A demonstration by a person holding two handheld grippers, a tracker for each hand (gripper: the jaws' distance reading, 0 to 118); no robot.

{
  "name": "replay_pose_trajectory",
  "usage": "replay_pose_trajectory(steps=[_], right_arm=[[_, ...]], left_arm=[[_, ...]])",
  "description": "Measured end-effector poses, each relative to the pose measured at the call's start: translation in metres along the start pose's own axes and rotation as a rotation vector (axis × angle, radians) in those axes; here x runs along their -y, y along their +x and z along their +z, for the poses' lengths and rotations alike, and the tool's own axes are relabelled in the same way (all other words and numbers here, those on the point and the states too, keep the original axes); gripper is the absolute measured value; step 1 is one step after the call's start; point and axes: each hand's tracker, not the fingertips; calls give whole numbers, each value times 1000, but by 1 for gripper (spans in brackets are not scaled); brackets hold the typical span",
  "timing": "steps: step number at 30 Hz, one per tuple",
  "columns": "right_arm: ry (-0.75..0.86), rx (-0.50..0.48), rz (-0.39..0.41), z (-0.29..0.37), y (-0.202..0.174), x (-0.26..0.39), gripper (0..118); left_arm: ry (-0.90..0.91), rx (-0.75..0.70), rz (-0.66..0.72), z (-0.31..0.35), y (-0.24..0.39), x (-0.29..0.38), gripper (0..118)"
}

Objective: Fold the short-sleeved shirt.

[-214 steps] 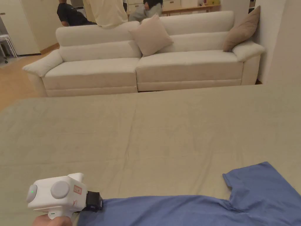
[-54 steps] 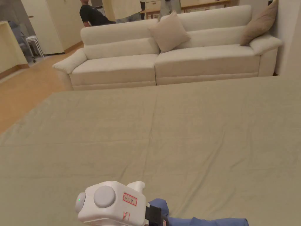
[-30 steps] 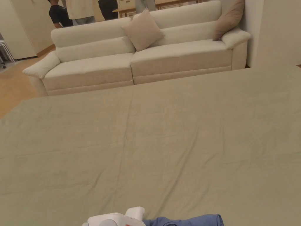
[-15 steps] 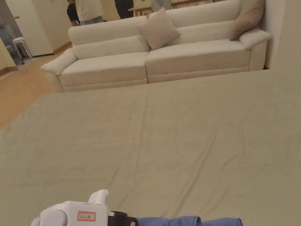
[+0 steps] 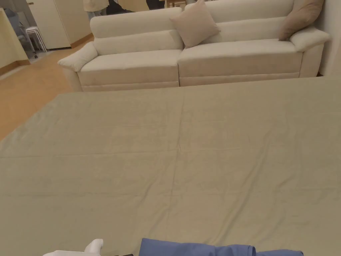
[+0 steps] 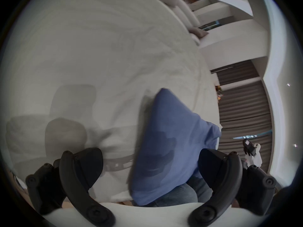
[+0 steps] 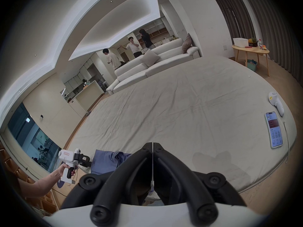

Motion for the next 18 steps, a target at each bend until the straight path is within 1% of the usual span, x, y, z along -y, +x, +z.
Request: replay_pose_trajectory(steps=[1, 2, 3, 4, 5, 6, 8, 10, 11, 12, 14, 15, 16, 18], right_arm=[[-2, 2, 3, -2, -2, 0, 2], [-3, 4, 4, -3, -3, 0, 2], [-5, 3, 3, -5, -4, 0, 2], [-6, 6, -1, -6, -5, 0, 2], [-3, 6, -8, -7, -5, 1, 2], [-4, 2, -14, -6, -5, 1, 2], [-2, -2, -18, -5, -7, 2, 2], [0, -3, -11, -3, -7, 2, 2], [2, -1, -8, -2, -7, 2, 2], [2, -2, -6, -2, -6, 2, 2], [2, -11, -9, 0, -2, 2, 2], [7, -18, -16, 1, 0, 3, 2], [13, -31, -23, 3, 2, 4, 2], [27, -42, -28, 10, 6, 5, 2]], left_arm=[[-21, 41, 10, -4, -2, 0, 113], [-16, 55, 19, -10, -4, 0, 99], [-13, 36, 21, -2, 4, 0, 74], [-13, 38, 16, -10, 2, 1, 43], [-21, -35, 11, -17, -1, 1, 18], [-38, -57, 14, -22, -4, 2, 17], [9, -7, 24, -11, -3, 3, 17], [22, -13, 27, -5, -2, 7, 17], [37, -22, 4, 6, 9, 6, 15], [3, 39, 49, 7, 17, 10, 14], [21, 16, 50, 14, 37, 15, 11], [40, 7, 43, 22, 59, 16, 10], [74, -34, -41, 27, 75, 16, 10], [76, -54, -128, 29, 113, 21, 10]])
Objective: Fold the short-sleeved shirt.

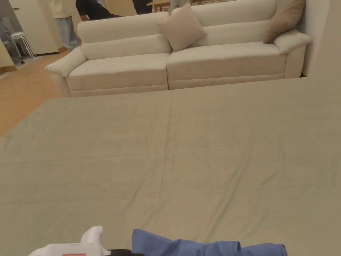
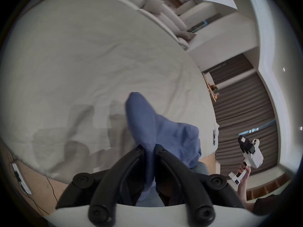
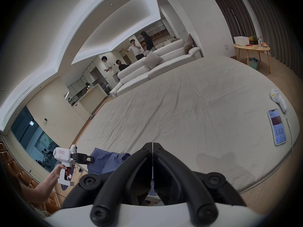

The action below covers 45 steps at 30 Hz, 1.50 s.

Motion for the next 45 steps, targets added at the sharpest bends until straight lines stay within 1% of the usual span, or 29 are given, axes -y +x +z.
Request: replay_pose_trajectory(steps=[2, 5, 7, 9, 12, 13, 15, 17, 18, 19, 20, 21, 22, 25, 26, 27, 28, 29, 30, 32, 34, 35, 36, 38, 39, 41, 42, 43, 45], right_arm=[[14, -16, -4, 8, 5, 1, 2], [35, -23, 5, 26, 13, 2, 2], [55, -8, 23, 40, 19, 3, 2], [70, -1, 27, 55, 27, 3, 2], [95, 4, -6, 72, 44, 4, 2], [112, 21, -19, 77, 48, 5, 2], [123, 26, -46, 84, 59, 6, 2], [131, 29, -71, 88, 70, 8, 2], [129, 33, -72, 88, 73, 9, 2], [124, 40, -72, 88, 78, 9, 2], [120, 52, -69, 88, 81, 9, 2], [119, 55, -69, 88, 84, 10, 2], [116, 54, -73, 87, 87, 11, 2], [114, 49, -90, 84, 94, 13, 2], [111, 52, -94, 82, 96, 15, 2], [108, 55, -98, 80, 97, 16, 2], [105, 55, -105, 78, 99, 17, 2], [100, 56, -111, 76, 100, 19, 2], [96, 60, -118, 75, 100, 21, 2], [89, 63, -130, 73, 100, 23, 2], [86, 69, -133, 74, 99, 27, 2], [80, 75, -135, 74, 99, 28, 2], [73, 81, -135, 74, 99, 28, 2], [60, 91, -135, 73, 98, 31, 2], [42, 87, -134, 69, 98, 31, 2], [8, 77, -122, 60, 94, 33, 2], [-35, 40, -111, 51, 91, 33, 2], [-52, 11, -107, 41, 88, 33, 2], [-122, -90, -123, 5, 76, 35, 2]], left_arm=[[-16, 10, 2, -6, 46, -1, 10], [-81, 74, -126, -37, 113, 5, 10], [-121, 62, -129, -68, 151, 14, 10], [-163, 110, -130, -106, 178, 21, 10], [-223, 98, -150, -155, 198, 34, 9], [-228, 66, -124, -166, 199, 37, 9], [-236, 83, -128, -177, 198, 42, 9], [-252, 195, -80, -175, 194, 42, 9], [-228, 248, -33, -171, 191, 42, 13], [-205, 268, -8, -165, 185, 40, 29], [-193, 288, 17, -158, 180, 36, 70], [-176, 306, 20, -150, 173, 30, 107], [-160, 313, 26, -144, 167, 30, 117], [-59, 252, 85, -129, 148, 22, 115], [-114, 222, 98, -132, 142, 19, 109], [-146, 244, 85, -141, 136, 18, 89], [-161, 247, 58, -145, 139, 21, 52], [-148, 225, 10, -149, 143, 24, 8], [-168, 181, -47, -165, 147, 26, 4], [-166, 58, -110, -200, 151, 31, 4], [-207, 114, -82, -229, 151, 39, 4], [-231, 166, -25, -245, 152, 45, 4], [-261, 171, 15, -263, 155, 51, 4], [-295, 128, -76, -283, 164, 63, 0], [-305, 201, -83, -289, 167, 64, 0], [-290, 244, 8, -272, 174, 68, 0], [-289, 315, -18, -259, 177, 67, 0], [-264, 339, -51, -245, 180, 66, 0], [-165, 284, -122, -191, 178, 59, 0]])
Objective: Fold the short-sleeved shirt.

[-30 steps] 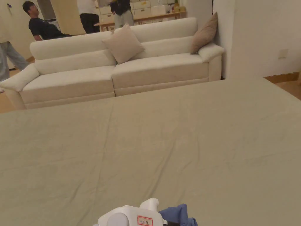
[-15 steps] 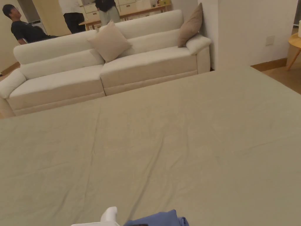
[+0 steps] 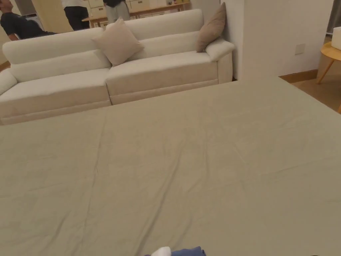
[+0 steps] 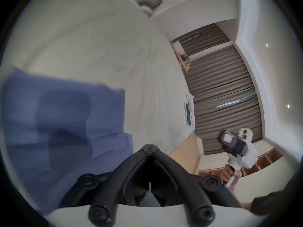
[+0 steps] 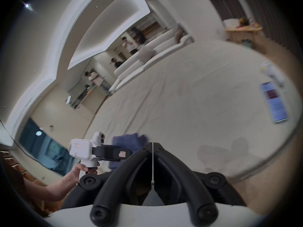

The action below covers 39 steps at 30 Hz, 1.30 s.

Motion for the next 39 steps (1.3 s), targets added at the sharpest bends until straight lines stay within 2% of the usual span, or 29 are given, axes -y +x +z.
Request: replay_pose_trajectory(steps=[4, 5, 6, 7, 8, 10, 11, 12, 13, 14, 15, 16, 18, 19, 20, 21, 25, 27, 28, 29, 30, 31, 32, 33, 34, 35, 36, 37, 39], right_arm=[[-198, -302, -48, -110, -30, -4, 2], [-267, -403, -116, -144, -33, -4, 2], [-383, -517, -222, -183, -32, -4, 2], [-453, -538, -294, -212, -36, 1, 2], [-529, -484, -293, -237, -39, 7, 2], [-625, -245, -117, -270, -34, 12, 2], [-682, -77, -57, -278, -24, 16, 2], [-705, -69, -136, -279, -6, 22, 2], [-682, -192, -319, -277, 12, 22, 2], [-657, -268, -428, -270, 20, 23, 2], [-654, -187, -378, -266, 23, 21, 2], [-652, -203, -353, -263, 23, 20, 2], [-646, -170, -315, -252, 18, 17, 2], [-650, -160, -301, -251, 19, 15, 2], [-653, -144, -284, -250, 20, 14, 2], [-654, -148, -288, -249, 21, 14, 2], [-649, -143, -287, -247, 21, 16, 2], [-648, -140, -278, -245, 21, 16, 2], [-648, -143, -279, -244, 23, 16, 2], [-646, -145, -291, -243, 25, 16, 2], [-649, -145, -298, -243, 25, 16, 2], [-648, -142, -300, -242, 24, 16, 2], [-645, -140, -299, -240, 24, 16, 2], [-645, -126, -291, -237, 22, 15, 2], [-644, -120, -312, -234, 20, 14, 2], [-631, -100, -433, -227, 18, 13, 1], [-590, -134, -470, -217, 12, 12, 1], [-560, -208, -387, -209, 4, 7, 1], [-526, -221, -261, -189, -15, -2, 1]], left_arm=[[161, -128, 16, 89, -16, 0, 0], [193, -153, 48, 107, -23, 3, 0], [221, -164, 70, 124, -33, 5, 0], [230, -158, 108, 134, -42, 10, 0], [231, -161, 156, 142, -51, 13, 0], [252, -132, 219, 154, -65, 23, 0], [249, -125, 234, 157, -70, 25, 0], [244, -134, 237, 156, -75, 26, 0], [241, -131, 243, 154, -79, 26, 0], [225, -105, 249, 152, -86, 24, 3], [199, -50, 273, 147, -93, 23, 18], [188, -23, 293, 140, -97, 19, 28], [178, 21, 303, 126, -109, 12, 53], [144, 10, 304, 116, -113, 7, 95], [88, -16, 292, 109, -119, 8, 116], [91, 28, 311, 98, -120, 1, 116], [-44, -54, 281, 58, -138, -10, 116], [-30, 46, 284, 56, -130, -18, 116], [-35, 37, 280, 56, -128, -20, 115], [-57, 28, 268, 47, -124, -22, 108], [-95, 1, 218, 39, -120, -22, 92], [-127, -7, 184, 34, -117, -22, 57], [-150, -51, 174, 30, -114, -22, 29], [-146, -45, 221, 31, -116, -24, 29], [-147, 27, 256, 36, -123, -27, 27], [-148, 34, 239, 44, -128, -29, 26], [-175, 37, 238, 50, -131, -32, 25], [-182, 48, 217, 57, -134, -36, 25], [-214, 109, 160, 76, -142, -47, 25]])
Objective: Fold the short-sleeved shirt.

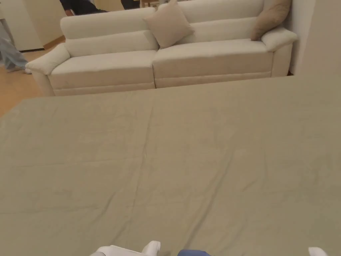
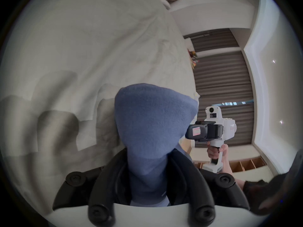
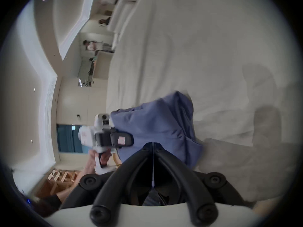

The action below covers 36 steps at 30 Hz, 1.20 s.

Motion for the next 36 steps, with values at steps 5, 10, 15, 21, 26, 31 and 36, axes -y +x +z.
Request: replay_pose_trajectory(steps=[5, 10, 15, 21, 26, 31, 36], right_arm=[[17, -29, -6, 26, -32, 22, 1], [26, -59, -92, 14, -51, 35, 1], [32, -49, -98, -18, -60, 18, 1], [2, -34, -91, -59, -71, -2, 1], [-30, -21, -52, -66, -75, -4, 1], [93, 42, 29, -35, -81, -14, 1], [467, 332, 397, 12, -152, -33, 1]], left_arm=[[-59, -109, -167, 114, -22, -38, 25], [-66, -285, -100, 273, -81, -61, 25], [-90, -378, 22, 401, -142, -66, 25], [37, -404, 234, 467, -185, -45, 30], [84, -583, 291, 464, -207, -25, 116], [229, -891, 187, 468, -105, -10, 116], [714, -957, -197, 415, 77, 13, 116]])
